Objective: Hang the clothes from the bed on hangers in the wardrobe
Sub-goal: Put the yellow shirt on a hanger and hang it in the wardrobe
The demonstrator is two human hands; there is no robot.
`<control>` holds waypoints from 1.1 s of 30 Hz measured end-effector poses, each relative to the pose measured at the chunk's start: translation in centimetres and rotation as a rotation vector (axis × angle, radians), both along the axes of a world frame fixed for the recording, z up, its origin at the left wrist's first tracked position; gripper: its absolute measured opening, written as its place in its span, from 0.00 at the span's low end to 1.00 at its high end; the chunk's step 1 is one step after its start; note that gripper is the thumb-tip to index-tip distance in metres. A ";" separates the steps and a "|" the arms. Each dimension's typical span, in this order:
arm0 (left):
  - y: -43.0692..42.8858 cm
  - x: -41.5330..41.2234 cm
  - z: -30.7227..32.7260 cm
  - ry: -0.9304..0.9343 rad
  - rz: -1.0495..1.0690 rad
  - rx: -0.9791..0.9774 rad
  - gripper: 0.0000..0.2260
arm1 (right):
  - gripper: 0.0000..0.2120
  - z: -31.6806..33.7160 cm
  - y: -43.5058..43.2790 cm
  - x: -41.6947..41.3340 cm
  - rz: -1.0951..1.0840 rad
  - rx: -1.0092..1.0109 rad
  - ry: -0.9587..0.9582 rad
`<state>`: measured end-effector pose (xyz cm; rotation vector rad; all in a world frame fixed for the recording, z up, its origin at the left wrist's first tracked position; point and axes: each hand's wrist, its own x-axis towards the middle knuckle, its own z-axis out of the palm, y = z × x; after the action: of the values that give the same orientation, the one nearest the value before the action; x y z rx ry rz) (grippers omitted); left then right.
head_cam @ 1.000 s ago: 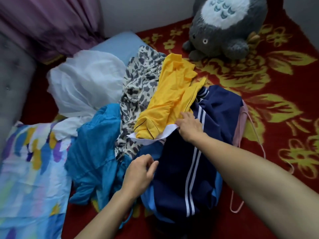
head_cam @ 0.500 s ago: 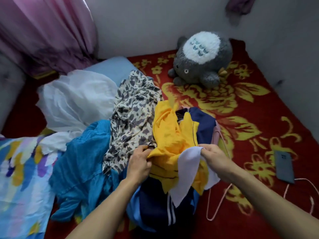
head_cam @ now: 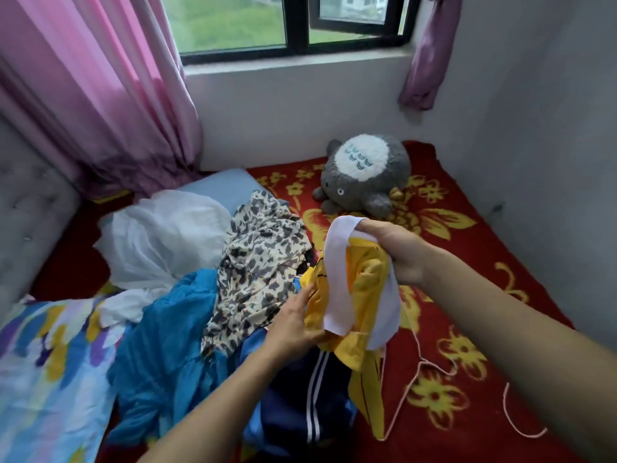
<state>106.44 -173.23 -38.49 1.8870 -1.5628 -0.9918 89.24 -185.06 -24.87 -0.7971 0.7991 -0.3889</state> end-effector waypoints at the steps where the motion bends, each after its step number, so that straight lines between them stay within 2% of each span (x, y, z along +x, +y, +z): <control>1: -0.4 -0.2 -0.1 0.004 0.030 -0.017 0.46 | 0.17 0.3 0.1 -0.5 0.022 0.024 -0.014; 3: -1.3 -0.4 0.1 -0.064 0.012 -0.039 0.34 | 0.18 0.6 0.2 -1.7 0.077 0.045 -0.056; 5: -1.7 -0.6 0.9 -0.013 -0.008 -0.095 0.19 | 0.21 0.9 0.2 -3.2 0.141 0.043 -0.104; 7: -1.5 -0.5 3.0 0.209 0.110 -0.162 0.10 | 0.20 1.5 -0.1 -4.9 0.192 -0.007 -0.137; 9: -1.5 0.5 5.8 0.450 0.323 -0.177 0.11 | 0.21 2.5 -0.5 -6.5 0.239 -0.146 -0.059; 11: -1.8 2.3 8.5 0.593 0.506 -0.187 0.07 | 0.22 2.8 -1.2 -7.8 0.285 -0.294 0.120; 12: -1.8 3.1 9.9 0.567 0.557 -0.190 0.07 | 0.21 2.6 -1.5 -8.1 0.314 -0.378 0.254; 15: -1.1 5.1 13.3 0.410 0.450 -0.155 0.09 | 0.20 0.8 -1.6 -7.6 0.493 -0.740 0.756; 16: -0.4 5.5 14.7 0.369 0.379 -0.127 0.08 | 0.21 0.1 -1.5 -7.2 0.532 -0.773 0.832; 18: 0.8 7.4 17.3 0.308 0.316 -0.078 0.04 | 0.17 -0.3 -1.0 -6.2 0.537 -0.740 0.770; 19: 1.4 8.6 18.7 0.306 0.331 -0.041 0.08 | 0.16 0.0 -0.7 -5.7 0.514 -0.687 0.648; 21: 2.6 10.9 21.6 0.353 0.441 0.030 0.22 | 0.18 1.6 -0.4 -4.7 0.434 -0.461 0.301; 23: 3.6 12.3 24.1 0.452 0.476 0.051 0.23 | 0.22 3.8 -0.2 -3.7 0.357 -0.255 -0.033; 25: 4.2 12.7 25.5 0.591 0.433 0.087 0.22 | 0.21 5.3 0.0 -2.1 0.289 -0.194 -0.164; 28: 4.5 11.9 24.9 0.666 0.387 0.103 0.21 | 0.20 4.7 0.6 0.1 0.277 -0.103 -0.186; 30: 4.4 11.1 22.0 0.604 0.351 0.138 0.19 | 0.19 1.2 1.0 0.9 0.253 -0.010 -0.093; 32: 4.0 10.1 16.6 0.386 0.304 0.185 0.16 | 0.14 -4.0 1.6 1.1 0.249 -0.069 0.201; 33: 3.8 9.7 12.9 0.266 0.344 0.179 0.17 | 0.08 -6.8 2.1 0.9 0.255 -0.214 0.424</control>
<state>116.12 -169.42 -25.59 1.9608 -0.9866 -1.1949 90.17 -182.99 -31.70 -1.1907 1.0445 -0.0746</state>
